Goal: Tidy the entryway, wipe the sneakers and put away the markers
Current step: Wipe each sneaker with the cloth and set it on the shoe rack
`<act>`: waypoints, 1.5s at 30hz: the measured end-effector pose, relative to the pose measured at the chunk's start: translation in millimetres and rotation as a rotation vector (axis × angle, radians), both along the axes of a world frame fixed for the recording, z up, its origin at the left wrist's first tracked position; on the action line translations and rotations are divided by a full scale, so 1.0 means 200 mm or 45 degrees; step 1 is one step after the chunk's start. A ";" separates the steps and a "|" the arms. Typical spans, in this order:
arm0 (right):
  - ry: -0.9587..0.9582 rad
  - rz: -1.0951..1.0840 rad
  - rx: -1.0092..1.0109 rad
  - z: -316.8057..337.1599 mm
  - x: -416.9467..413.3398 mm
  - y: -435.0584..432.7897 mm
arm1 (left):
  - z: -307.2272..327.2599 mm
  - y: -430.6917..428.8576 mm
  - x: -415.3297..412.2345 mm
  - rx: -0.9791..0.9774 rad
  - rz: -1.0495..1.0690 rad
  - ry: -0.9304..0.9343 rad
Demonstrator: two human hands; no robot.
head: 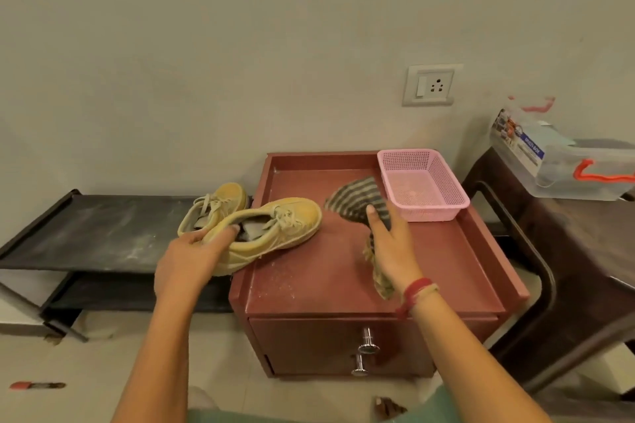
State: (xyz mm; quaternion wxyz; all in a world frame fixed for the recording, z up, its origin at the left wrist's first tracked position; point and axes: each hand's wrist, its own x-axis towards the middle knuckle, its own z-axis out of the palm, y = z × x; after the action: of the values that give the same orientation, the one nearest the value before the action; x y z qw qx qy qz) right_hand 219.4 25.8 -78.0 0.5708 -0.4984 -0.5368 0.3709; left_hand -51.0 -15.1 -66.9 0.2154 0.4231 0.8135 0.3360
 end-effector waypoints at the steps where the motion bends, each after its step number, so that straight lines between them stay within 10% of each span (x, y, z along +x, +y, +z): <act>1: -0.079 -0.016 0.015 -0.04 -0.01 -0.01 | 0.02 0.02 0.00 -0.059 -0.007 0.012; 9: -0.812 0.171 0.138 -0.15 -0.10 0.00 | 0.08 0.01 -0.03 -0.029 -0.114 -0.012; 17: -0.932 0.217 0.166 -0.15 -0.16 0.00 | 0.02 -0.14 -0.17 0.209 -0.572 0.630; 29: -0.253 -0.140 -0.028 -0.09 -0.20 0.05 | 0.04 0.02 -0.32 0.354 -1.210 1.761; 45: -0.067 -0.013 -0.153 -0.13 -0.35 0.14 | 0.18 -0.19 -0.50 0.515 -0.966 1.571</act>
State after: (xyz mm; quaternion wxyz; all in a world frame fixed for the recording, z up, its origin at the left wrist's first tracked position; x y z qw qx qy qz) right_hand 150.0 53.0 -104.4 0.5274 -0.5441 -0.5260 0.3862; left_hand -150.1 -53.3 -30.6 -0.2603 0.8173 0.5073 0.0834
